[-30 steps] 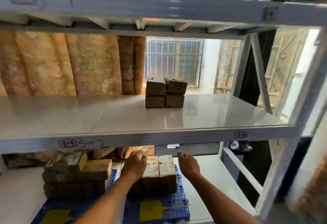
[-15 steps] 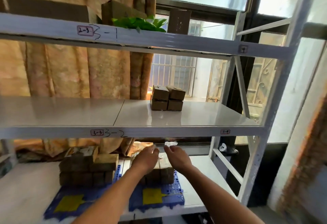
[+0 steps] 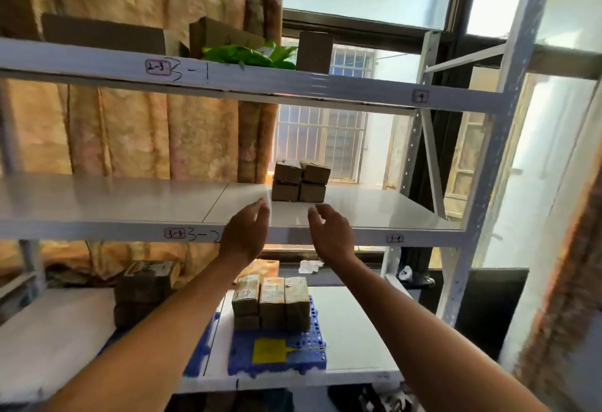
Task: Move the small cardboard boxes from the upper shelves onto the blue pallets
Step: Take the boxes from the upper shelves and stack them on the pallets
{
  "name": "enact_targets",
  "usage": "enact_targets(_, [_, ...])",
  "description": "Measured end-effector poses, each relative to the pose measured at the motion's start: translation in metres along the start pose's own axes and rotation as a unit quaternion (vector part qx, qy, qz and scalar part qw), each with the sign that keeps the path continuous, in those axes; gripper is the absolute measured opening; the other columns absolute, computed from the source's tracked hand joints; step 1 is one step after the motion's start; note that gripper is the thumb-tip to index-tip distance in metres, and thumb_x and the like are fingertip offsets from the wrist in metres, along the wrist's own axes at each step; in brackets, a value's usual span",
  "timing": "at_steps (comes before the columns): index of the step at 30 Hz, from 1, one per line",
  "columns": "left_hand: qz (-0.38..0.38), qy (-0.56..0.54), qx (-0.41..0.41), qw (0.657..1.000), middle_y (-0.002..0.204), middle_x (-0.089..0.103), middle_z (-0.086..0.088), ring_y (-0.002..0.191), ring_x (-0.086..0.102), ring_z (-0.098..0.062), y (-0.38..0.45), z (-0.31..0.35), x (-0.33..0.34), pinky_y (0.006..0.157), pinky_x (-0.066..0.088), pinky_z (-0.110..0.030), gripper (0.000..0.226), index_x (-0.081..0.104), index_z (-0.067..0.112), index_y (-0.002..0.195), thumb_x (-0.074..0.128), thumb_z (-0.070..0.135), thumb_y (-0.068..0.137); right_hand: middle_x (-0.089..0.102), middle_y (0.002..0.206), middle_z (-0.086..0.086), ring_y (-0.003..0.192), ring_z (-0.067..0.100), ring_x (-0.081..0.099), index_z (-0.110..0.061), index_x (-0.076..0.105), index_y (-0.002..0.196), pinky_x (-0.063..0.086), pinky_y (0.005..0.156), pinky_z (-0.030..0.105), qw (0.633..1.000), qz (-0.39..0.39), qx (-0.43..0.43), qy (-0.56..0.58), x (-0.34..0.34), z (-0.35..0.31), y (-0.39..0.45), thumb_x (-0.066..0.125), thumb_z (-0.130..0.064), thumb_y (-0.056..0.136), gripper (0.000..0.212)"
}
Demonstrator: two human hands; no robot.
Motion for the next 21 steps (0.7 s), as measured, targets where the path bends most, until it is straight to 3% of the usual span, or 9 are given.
enact_targets(4, [-0.035, -0.004, -0.021, 0.999, 0.147, 0.055, -0.008, 0.135, 0.049, -0.028, 0.054, -0.007, 0.017, 0.105, 0.036, -0.035, 0.065, 0.05, 0.022, 0.145, 0.02, 0.058, 0.101, 0.067, 0.126, 0.004, 0.113, 0.024, 0.063, -0.018, 0.06, 0.129, 0.05, 0.089, 0.036, 0.997, 0.066, -0.003, 0.033, 0.007, 0.004, 0.055, 0.05, -0.043, 0.102, 0.038])
enact_targets(7, [-0.069, -0.046, -0.085, 0.993, 0.153, 0.047, -0.01, 0.14, 0.043, -0.03, 0.096, -0.03, 0.041, 0.109, 0.033, -0.038, 0.062, 0.043, 0.02, 0.151, 0.023, 0.055, 0.103, 0.06, 0.136, 0.006, 0.121, 0.026, 0.059, -0.017, 0.052, 0.136, 0.042, 0.089, 0.032, 0.989, 0.103, 0.066, 0.087, 0.02, 0.026, 0.104, 0.053, -0.045, 0.101, 0.045])
enact_targets(12, [-0.063, -0.159, -0.216, 0.961, 0.152, 0.047, -0.012, 0.136, 0.045, -0.035, 0.159, -0.076, 0.08, 0.108, 0.035, -0.043, 0.075, 0.043, 0.019, 0.15, 0.025, 0.068, 0.098, 0.041, 0.158, 0.015, 0.143, 0.034, 0.044, -0.016, 0.028, 0.157, 0.037, 0.115, 0.046, 0.961, 0.088, 0.196, 0.173, 0.054, 0.082, 0.169, 0.052, -0.06, 0.098, 0.078])
enact_targets(15, [-0.044, -0.206, -0.218, 0.953, 0.153, 0.047, -0.008, 0.137, 0.045, -0.034, 0.191, -0.089, 0.1, 0.108, 0.035, -0.041, 0.082, 0.042, 0.026, 0.151, 0.031, 0.078, 0.09, 0.032, 0.165, 0.014, 0.148, 0.037, 0.036, -0.017, 0.02, 0.162, 0.03, 0.121, 0.054, 0.944, 0.088, 0.242, 0.204, 0.071, 0.11, 0.193, 0.042, -0.074, 0.094, 0.091])
enact_targets(17, [-0.045, -0.222, -0.195, 0.954, 0.152, 0.049, -0.003, 0.137, 0.046, -0.031, 0.209, -0.091, 0.112, 0.104, 0.033, -0.035, 0.095, 0.042, 0.034, 0.15, 0.03, 0.092, 0.075, 0.037, 0.163, 0.012, 0.146, 0.037, 0.04, -0.022, 0.019, 0.162, 0.031, 0.118, 0.056, 0.943, 0.086, 0.25, 0.201, 0.086, 0.118, 0.207, 0.034, -0.085, 0.087, 0.099])
enact_targets(21, [-0.113, -0.194, -0.186, 0.957, 0.16, 0.035, 0.013, 0.151, 0.025, -0.026, 0.233, -0.098, 0.146, 0.119, 0.007, -0.06, 0.102, 0.031, 0.058, 0.145, 0.022, 0.107, 0.056, 0.048, 0.157, 0.003, 0.142, 0.031, 0.047, -0.03, 0.036, 0.157, 0.032, 0.117, 0.053, 0.958, 0.07, 0.219, 0.174, 0.106, 0.122, 0.229, 0.03, -0.095, 0.08, 0.101])
Point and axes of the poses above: each hand's wrist, its own y-axis towards the middle knuckle, its own x-axis out of the palm, z = x × y, the point moved 5 cm from there along y, towards the middle knuckle
